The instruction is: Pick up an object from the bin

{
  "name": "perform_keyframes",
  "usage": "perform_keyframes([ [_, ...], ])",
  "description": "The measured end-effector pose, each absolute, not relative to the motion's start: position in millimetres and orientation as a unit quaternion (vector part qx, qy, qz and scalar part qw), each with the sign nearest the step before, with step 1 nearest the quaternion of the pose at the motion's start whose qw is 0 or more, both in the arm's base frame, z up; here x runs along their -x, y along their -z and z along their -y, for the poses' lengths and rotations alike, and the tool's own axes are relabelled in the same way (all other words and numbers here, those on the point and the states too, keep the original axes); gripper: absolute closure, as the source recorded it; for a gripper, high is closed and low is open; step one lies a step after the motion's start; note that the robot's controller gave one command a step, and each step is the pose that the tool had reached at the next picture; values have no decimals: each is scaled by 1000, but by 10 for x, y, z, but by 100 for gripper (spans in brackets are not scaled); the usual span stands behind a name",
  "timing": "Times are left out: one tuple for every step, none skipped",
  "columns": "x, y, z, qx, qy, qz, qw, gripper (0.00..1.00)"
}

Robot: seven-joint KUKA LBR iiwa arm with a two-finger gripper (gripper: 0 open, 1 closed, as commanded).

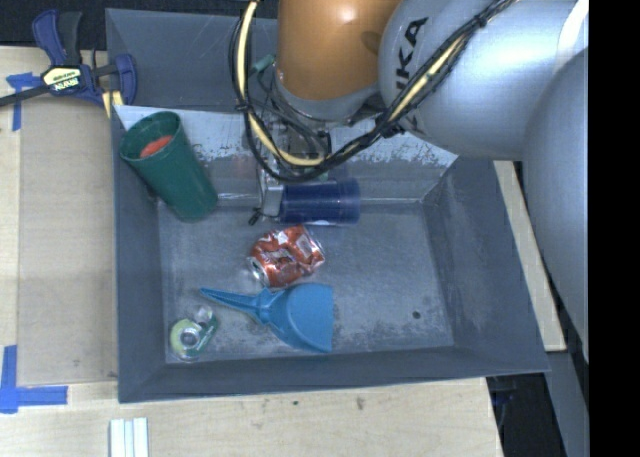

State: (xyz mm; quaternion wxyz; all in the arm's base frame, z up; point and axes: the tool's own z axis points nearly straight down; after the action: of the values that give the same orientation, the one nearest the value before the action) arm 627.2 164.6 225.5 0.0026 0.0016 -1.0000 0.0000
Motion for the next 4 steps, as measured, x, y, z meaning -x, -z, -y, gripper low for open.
perform_keyframes([
  [-6290,-2307,-1639,0,1,1000,-2,0],
  [-6160,-1711,-1414,-13,1,1000,-3,0],
  [-5992,-1565,-1310,-85,0,996,2,0],
  [-6033,-1232,-1122,-115,1,993,-8,0],
])
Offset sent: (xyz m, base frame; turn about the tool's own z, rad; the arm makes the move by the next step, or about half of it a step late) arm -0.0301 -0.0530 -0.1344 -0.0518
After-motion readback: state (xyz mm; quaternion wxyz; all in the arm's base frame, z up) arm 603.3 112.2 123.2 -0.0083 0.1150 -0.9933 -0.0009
